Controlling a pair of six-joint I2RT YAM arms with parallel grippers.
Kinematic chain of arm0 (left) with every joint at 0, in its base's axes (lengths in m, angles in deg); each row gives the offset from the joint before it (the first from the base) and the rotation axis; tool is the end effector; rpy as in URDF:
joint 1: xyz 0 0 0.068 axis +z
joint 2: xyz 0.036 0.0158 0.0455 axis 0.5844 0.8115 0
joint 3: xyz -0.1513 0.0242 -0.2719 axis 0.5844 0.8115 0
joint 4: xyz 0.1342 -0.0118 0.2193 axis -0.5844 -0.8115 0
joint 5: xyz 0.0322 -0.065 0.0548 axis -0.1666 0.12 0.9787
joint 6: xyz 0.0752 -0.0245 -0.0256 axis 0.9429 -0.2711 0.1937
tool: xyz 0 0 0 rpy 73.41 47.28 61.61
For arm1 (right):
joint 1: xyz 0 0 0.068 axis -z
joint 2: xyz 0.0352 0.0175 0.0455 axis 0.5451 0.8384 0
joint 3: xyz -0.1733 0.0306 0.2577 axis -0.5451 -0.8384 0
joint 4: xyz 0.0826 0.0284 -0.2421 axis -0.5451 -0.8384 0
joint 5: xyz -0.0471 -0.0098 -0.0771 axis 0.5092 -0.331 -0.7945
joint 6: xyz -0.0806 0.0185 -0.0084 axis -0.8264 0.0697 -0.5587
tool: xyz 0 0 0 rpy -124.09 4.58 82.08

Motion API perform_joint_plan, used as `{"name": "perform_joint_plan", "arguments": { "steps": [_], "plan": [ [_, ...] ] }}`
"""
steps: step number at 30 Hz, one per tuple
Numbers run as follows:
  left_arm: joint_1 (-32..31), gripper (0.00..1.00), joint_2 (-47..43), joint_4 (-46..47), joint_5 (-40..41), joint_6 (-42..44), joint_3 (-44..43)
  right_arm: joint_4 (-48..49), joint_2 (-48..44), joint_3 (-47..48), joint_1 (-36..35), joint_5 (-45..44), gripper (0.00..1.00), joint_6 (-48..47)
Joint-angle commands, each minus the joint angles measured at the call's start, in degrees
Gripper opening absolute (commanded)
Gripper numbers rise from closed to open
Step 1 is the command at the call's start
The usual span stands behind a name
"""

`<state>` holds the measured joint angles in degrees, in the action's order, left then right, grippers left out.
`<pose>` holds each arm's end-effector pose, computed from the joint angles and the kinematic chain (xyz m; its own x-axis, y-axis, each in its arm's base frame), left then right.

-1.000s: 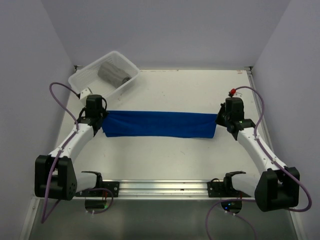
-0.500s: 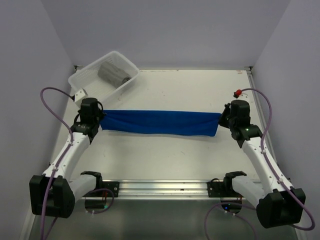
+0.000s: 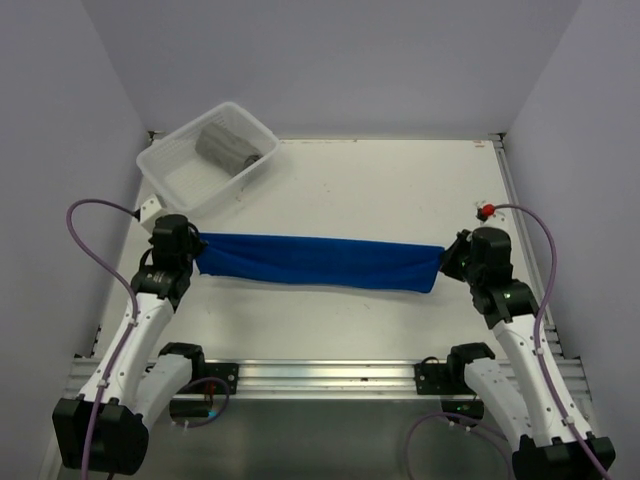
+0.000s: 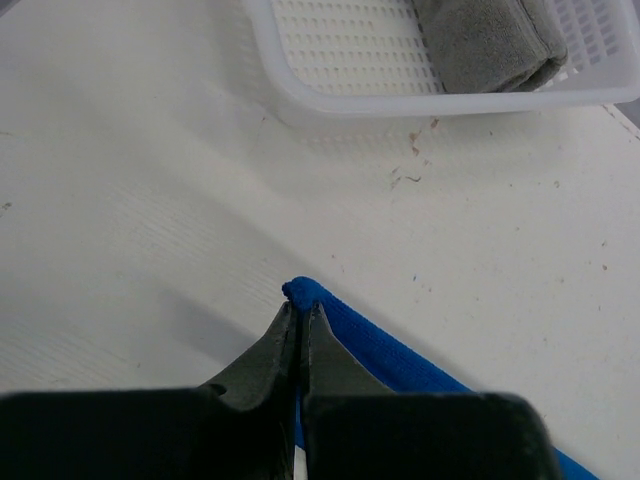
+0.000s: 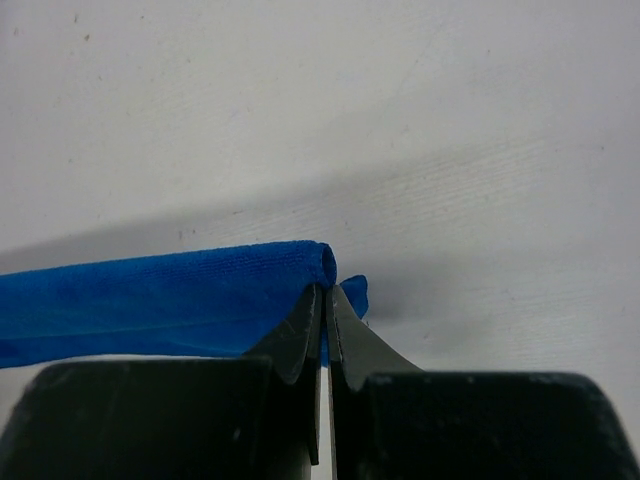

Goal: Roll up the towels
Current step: Fold the towel

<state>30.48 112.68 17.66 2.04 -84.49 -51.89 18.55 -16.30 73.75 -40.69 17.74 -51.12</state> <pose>0.1924 0.0088 0.2771 -0.2605 -0.5646 -0.7832 -0.4998 0.7729 -0.3909 0.1550 0.0141 0.2876 -0.5169 0.3979 -0.7580 0.2081 0.9173 0.3396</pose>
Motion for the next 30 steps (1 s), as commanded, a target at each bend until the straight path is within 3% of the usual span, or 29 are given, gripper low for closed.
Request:
{"name": "perform_joint_plan", "arguments": {
  "steps": [1,8,30],
  "plan": [
    [0.4,0.0,-1.3,-1.5,1.1,-2.2,1.4,-2.3,-3.1,-1.9,0.2,0.0,0.0,1.4],
    [0.4,0.0,0.2,1.1,1.5,-2.5,3.6,-0.9,0.6,-2.9,0.2,-1.0,0.0,2.5],
    [0.4,0.0,25.5,14.3,1.7,0.3,-4.3,14.7,29.7,3.6,0.2,-6.3,0.0,1.7]
  ]
}}
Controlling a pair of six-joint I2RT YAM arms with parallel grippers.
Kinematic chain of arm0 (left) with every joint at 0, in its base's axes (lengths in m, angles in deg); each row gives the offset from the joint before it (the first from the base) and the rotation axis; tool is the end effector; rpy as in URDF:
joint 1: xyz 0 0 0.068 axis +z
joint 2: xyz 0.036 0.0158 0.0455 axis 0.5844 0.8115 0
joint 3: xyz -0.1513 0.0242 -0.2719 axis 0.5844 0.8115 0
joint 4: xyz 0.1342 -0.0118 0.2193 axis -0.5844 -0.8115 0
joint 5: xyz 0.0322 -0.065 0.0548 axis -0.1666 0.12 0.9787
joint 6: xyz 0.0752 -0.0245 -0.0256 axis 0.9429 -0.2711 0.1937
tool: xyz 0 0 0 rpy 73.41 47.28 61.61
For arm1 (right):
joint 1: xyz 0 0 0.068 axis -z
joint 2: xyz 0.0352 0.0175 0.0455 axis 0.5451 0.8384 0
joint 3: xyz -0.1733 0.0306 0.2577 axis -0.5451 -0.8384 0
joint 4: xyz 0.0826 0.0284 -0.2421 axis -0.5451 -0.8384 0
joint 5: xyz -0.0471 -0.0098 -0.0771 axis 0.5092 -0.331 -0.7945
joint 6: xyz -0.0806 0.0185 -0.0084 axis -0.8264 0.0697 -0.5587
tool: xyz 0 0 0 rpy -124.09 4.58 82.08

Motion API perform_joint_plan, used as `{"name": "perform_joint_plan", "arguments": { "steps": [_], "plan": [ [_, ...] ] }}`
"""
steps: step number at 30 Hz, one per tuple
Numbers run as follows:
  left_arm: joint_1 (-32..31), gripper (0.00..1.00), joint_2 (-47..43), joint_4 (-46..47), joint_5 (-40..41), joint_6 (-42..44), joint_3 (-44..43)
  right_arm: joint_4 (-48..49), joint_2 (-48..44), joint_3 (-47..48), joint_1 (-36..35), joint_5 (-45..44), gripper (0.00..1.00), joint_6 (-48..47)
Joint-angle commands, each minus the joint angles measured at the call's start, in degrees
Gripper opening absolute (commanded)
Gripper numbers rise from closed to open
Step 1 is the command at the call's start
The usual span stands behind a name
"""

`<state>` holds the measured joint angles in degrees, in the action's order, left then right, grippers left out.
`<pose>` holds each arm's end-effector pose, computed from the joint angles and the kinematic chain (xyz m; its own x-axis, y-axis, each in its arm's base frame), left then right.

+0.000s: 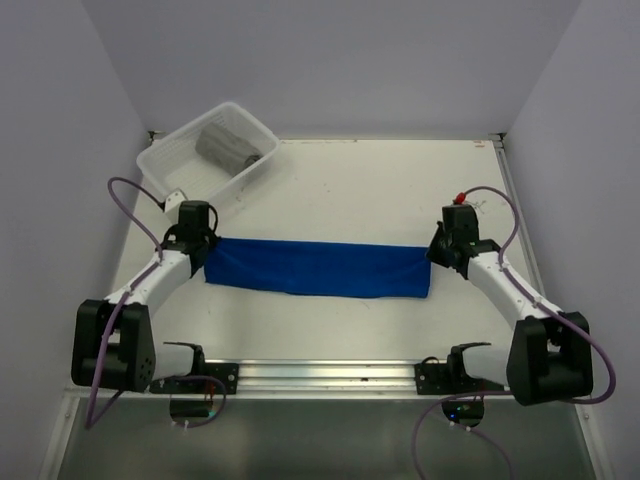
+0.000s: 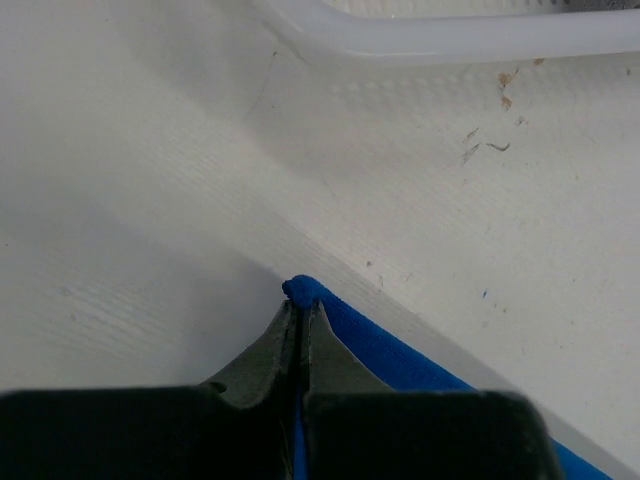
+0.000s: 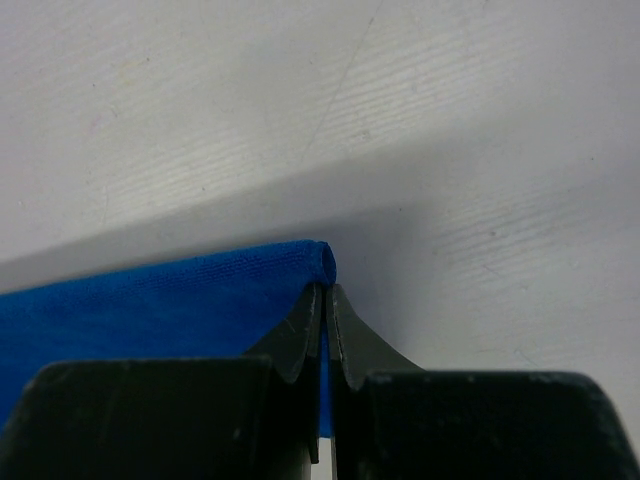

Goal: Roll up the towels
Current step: Fold the towel

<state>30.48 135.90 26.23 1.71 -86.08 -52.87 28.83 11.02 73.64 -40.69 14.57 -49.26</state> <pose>0.2624 0.0020 0.2155 -0.4254 -0.5707 -0.7024 -0.5847 0.7657 -0.2680 0.2407 0.0216 0.2203 -0.6910 0.3998 -0.6023 0.3465 0.9144 0.2094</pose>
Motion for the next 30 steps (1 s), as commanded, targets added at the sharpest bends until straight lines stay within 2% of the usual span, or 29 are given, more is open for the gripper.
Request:
{"name": "perform_joint_plan", "arguments": {
  "steps": [1,9,17,25,30],
  "plan": [
    [0.4,0.0,3.0,6.0,2.0,2.2,-4.2,4.8,3.3,4.1,0.2,-3.3,0.0,-0.1],
    [0.4,0.0,13.4,6.0,1.8,3.7,-10.6,6.0,13.1,10.0,0.3,-5.2,0.0,-0.1],
    [0.4,0.0,16.4,5.3,2.2,4.1,-14.1,6.5,18.9,14.2,0.3,-4.9,0.0,-0.4],
    [0.4,0.0,9.9,4.6,3.5,3.7,-11.5,6.2,11.7,11.9,0.4,-5.2,0.0,-1.2],
    [0.4,0.0,3.3,2.7,3.7,3.2,-9.4,5.6,3.3,8.1,0.3,-4.0,0.0,-1.2]
  ]
}}
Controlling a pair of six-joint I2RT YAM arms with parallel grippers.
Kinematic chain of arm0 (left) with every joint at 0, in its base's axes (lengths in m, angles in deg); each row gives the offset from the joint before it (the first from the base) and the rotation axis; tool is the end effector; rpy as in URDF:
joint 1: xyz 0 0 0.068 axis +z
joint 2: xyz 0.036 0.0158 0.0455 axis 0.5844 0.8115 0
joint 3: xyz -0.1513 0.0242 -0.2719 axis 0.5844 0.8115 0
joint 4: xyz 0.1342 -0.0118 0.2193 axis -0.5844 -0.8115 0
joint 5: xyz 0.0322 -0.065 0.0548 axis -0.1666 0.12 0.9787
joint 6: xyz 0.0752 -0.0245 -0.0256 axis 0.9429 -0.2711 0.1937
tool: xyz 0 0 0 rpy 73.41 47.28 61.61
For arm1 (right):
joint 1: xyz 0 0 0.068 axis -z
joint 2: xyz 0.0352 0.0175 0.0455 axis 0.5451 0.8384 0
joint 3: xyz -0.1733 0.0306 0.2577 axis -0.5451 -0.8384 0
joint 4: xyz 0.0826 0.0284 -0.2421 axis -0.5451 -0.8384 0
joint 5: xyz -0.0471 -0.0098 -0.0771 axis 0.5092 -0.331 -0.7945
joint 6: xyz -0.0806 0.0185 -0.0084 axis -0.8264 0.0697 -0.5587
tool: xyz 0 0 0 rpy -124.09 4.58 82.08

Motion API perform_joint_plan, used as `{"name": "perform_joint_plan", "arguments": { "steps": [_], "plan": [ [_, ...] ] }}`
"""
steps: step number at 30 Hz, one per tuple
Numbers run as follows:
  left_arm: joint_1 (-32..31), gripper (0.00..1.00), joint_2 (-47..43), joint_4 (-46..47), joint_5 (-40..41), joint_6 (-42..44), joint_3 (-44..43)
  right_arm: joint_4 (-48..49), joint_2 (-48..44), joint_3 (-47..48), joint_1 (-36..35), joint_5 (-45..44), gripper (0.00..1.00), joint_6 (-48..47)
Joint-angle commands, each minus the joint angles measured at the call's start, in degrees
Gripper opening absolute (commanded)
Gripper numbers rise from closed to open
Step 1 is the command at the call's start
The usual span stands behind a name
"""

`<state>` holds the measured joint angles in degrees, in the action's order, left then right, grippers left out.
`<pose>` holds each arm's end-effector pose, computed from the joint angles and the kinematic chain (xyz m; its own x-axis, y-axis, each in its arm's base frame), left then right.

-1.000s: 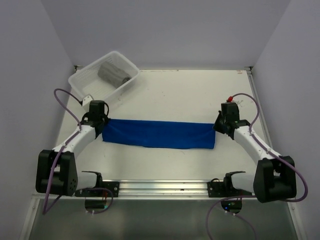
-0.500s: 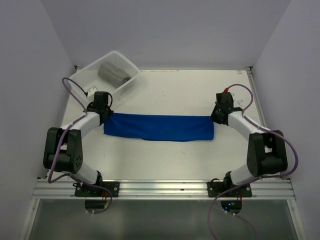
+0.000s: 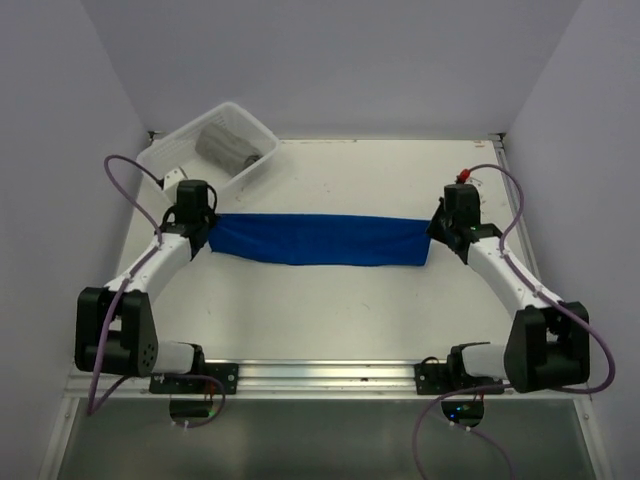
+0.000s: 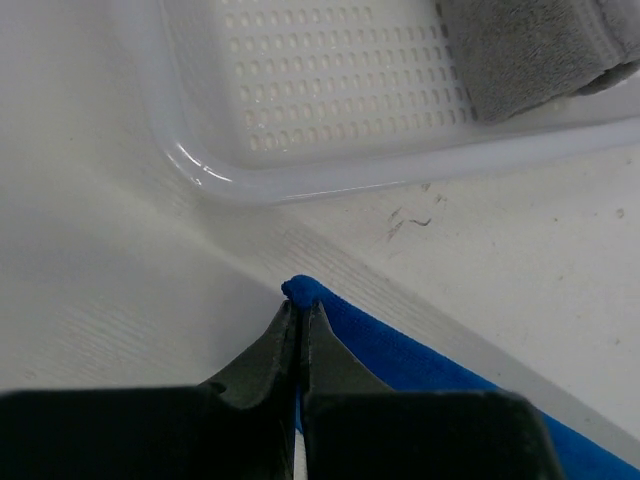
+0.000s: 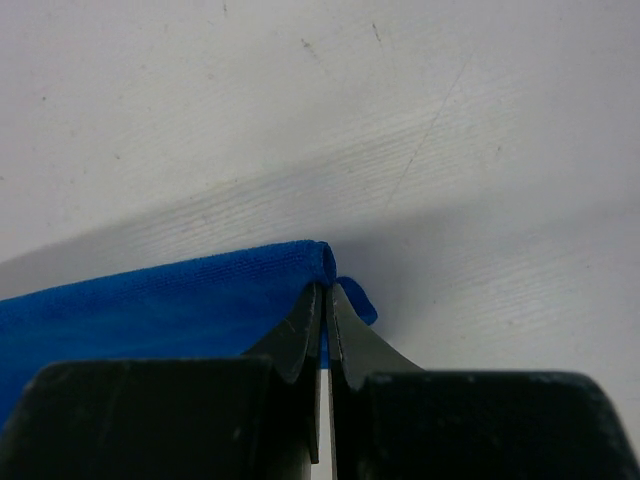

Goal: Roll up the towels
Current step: Fold the towel

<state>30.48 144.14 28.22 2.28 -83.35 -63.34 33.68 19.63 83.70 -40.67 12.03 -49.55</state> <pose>0.3150 -0.0022 0.2425 -0.3948 -0.5367 -0.7457 -0.5507 0.7879 -0.2755 0.2974 0.0259 0.2507 -0.6076 0.4030 -0.6843 0.3457 0.9100 0.2290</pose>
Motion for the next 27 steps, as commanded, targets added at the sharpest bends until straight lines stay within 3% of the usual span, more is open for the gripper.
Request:
{"name": "perform_joint_plan", "arguments": {
  "steps": [1,20,27],
  "plan": [
    [0.4,0.0,-5.9,0.5,3.1,0.6,1.7,0.8,-6.5,-2.5,0.3,-1.0,0.0,-1.3],
    [0.4,0.0,-33.6,-10.0,4.3,-1.0,11.3,-12.3,-34.8,-9.1,0.3,2.7,0.0,-2.7],
    [0.2,0.0,-39.4,-13.3,1.3,-4.2,14.0,-17.5,-43.2,-11.7,0.2,4.3,0.0,-0.9]
  ]
}}
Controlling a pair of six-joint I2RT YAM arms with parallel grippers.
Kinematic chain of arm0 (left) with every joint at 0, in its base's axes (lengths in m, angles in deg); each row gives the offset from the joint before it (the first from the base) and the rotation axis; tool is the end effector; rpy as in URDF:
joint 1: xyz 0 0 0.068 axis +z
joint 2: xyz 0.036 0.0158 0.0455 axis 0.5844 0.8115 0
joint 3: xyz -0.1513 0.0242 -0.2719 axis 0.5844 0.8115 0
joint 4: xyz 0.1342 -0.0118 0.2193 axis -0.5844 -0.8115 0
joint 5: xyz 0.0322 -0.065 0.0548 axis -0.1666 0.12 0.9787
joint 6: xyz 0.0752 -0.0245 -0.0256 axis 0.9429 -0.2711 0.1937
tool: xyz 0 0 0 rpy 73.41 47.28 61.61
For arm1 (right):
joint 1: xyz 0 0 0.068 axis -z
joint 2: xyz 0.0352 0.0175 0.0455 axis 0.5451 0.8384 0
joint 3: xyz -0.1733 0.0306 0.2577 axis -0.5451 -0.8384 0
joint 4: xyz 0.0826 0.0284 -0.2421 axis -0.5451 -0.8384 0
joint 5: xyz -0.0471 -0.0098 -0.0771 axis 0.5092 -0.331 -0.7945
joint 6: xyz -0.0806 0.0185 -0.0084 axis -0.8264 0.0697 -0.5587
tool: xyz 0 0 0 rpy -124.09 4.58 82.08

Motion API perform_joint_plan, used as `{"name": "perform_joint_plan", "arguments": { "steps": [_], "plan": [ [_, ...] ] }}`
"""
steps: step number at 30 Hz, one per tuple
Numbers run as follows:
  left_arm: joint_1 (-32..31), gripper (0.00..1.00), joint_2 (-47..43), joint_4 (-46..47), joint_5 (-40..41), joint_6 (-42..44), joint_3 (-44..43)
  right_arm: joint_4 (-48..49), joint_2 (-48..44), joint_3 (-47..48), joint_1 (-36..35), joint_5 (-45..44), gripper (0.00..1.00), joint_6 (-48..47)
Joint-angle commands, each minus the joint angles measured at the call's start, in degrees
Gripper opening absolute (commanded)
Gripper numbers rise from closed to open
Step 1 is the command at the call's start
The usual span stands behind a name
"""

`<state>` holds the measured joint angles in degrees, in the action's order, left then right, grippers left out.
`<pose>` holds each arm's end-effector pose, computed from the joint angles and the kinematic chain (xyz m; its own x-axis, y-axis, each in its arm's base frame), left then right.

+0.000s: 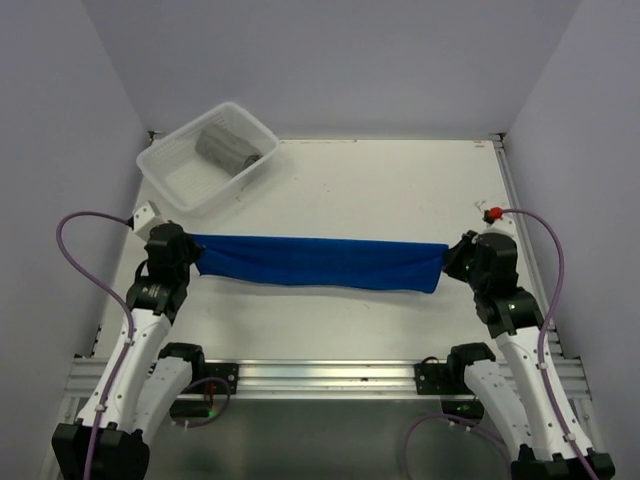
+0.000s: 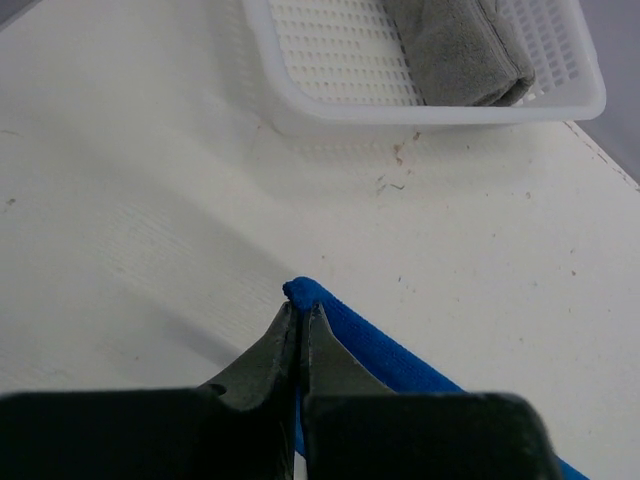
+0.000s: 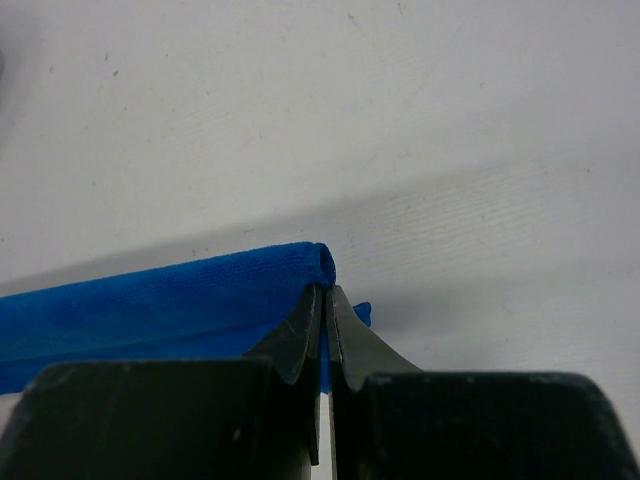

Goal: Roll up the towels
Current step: Fold the towel

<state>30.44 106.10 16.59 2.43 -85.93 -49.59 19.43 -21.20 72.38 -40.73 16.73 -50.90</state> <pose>0.1700 0.0112 0.2783 -0.2011 -0.5864 -0.7846 -0.4863 0.7551 -0.4397 0.1409 0.0110 0.2918 -0.4501 0.4091 -0.7937 0.1959 0.9125 0.3592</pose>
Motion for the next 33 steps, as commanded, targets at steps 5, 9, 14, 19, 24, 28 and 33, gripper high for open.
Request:
{"name": "perform_joint_plan", "arguments": {
  "steps": [5,9,14,19,24,28,33],
  "plan": [
    [0.2,0.0,-1.4,-6.0,3.4,-3.1,-0.2,-5.7,-3.9,-1.5,0.2,0.1,0.0,3.6],
    [0.2,0.0,1.0,-5.8,4.1,-3.6,0.4,-4.4,-1.2,-2.7,0.2,-0.6,0.0,5.3],
    [0.2,0.0,5.9,-1.9,5.0,-2.6,-0.1,-0.6,5.6,-2.4,0.2,-2.6,0.0,5.2],
    [0.2,0.0,14.7,3.0,4.9,-2.2,-3.0,4.6,13.5,-0.2,0.3,-3.7,0.0,4.3],
    [0.2,0.0,24.7,6.3,4.3,-2.2,-7.8,8.6,24.2,3.1,0.3,-5.2,0.0,3.0],
    [0.2,0.0,31.7,8.8,3.6,-1.7,-10.5,11.9,30.5,5.9,0.4,-6.2,0.0,2.6],
    [0.2,0.0,36.4,10.0,4.4,-0.5,-15.5,14.0,39.6,10.4,0.3,-6.5,0.0,1.9]
  ]
}}
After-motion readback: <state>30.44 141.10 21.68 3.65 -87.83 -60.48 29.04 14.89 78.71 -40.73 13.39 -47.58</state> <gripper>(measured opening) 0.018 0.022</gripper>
